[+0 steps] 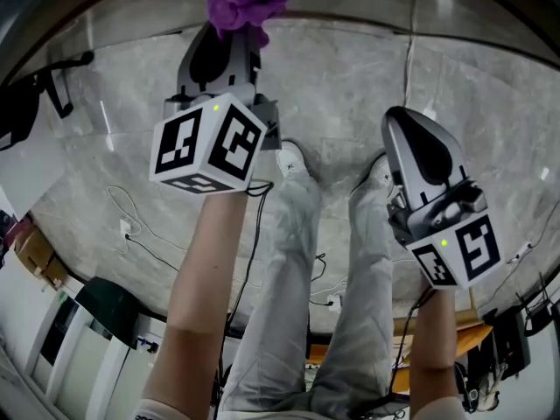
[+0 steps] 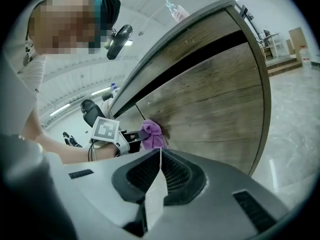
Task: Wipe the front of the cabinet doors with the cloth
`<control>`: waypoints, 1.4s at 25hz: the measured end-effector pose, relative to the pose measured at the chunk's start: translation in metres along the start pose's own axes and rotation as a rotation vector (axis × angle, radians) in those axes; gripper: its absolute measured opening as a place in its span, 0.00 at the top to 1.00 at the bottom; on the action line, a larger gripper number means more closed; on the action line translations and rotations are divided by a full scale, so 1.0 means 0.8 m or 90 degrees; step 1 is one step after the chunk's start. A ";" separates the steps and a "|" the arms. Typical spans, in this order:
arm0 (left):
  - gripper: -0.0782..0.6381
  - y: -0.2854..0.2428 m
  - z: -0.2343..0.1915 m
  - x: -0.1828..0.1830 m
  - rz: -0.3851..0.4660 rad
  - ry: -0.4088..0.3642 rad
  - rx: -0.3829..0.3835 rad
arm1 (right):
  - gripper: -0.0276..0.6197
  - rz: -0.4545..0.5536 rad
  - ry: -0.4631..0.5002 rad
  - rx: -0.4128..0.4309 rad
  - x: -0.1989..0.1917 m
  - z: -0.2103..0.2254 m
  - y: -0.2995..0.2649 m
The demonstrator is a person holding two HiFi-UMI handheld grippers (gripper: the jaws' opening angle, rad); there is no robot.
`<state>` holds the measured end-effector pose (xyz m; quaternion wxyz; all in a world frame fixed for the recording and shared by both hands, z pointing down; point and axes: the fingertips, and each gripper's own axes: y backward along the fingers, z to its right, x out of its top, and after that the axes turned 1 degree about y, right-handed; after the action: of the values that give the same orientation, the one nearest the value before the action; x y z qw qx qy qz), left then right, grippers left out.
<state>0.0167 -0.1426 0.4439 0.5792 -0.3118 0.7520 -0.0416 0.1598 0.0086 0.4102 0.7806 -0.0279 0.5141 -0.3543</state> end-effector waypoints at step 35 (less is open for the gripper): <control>0.78 -0.104 0.350 -0.204 -0.111 -0.019 -0.135 | 0.91 0.017 -0.063 -0.101 -0.068 0.214 0.221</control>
<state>0.3253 -0.0413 0.5261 0.5484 -0.4359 0.7136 -0.0074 0.3814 0.1171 0.4610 0.8050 -0.1002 0.5018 -0.3002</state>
